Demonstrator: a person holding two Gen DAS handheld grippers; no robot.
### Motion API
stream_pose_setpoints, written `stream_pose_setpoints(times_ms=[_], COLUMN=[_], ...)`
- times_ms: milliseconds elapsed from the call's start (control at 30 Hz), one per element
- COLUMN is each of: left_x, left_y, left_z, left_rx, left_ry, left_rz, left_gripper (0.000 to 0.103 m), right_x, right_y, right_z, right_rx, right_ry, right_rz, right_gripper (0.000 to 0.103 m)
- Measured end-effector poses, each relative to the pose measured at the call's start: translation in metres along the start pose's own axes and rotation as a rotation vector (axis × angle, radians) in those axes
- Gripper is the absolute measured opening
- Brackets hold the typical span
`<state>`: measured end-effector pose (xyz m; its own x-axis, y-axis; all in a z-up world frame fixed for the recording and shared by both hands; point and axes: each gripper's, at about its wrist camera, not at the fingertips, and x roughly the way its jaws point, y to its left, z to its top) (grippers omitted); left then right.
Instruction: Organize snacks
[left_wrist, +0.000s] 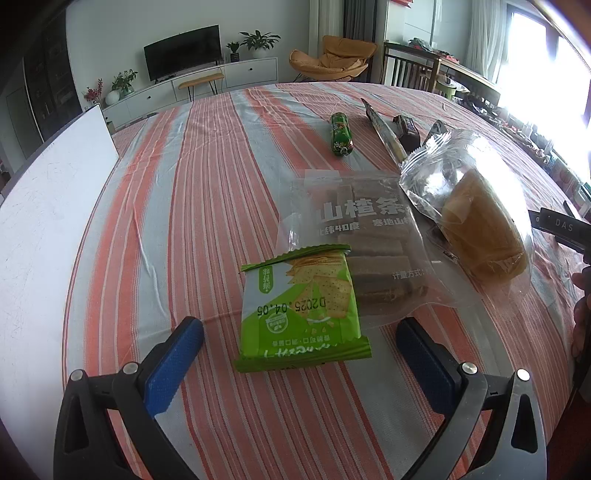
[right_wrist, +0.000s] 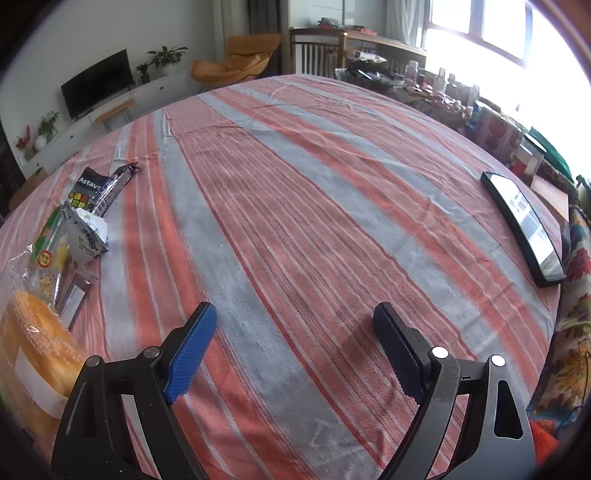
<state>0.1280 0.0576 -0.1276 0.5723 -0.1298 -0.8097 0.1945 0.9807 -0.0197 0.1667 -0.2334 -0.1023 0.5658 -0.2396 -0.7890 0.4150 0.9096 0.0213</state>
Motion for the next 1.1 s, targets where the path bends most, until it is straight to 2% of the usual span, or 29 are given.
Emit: stream_pose_setpoints(times_ms=[1100], left_x=[-0.0004], left_y=[-0.0005], left_z=[-0.0007], left_rx=[0.001], left_ry=[-0.001], left_rz=[0.001], left_gripper=[0.103], right_x=[-0.0021], right_y=[-0.0005], right_z=[-0.0006], right_rx=[-0.002], right_ry=[0.002], right_rz=[-0.001], right_gripper=[0.091])
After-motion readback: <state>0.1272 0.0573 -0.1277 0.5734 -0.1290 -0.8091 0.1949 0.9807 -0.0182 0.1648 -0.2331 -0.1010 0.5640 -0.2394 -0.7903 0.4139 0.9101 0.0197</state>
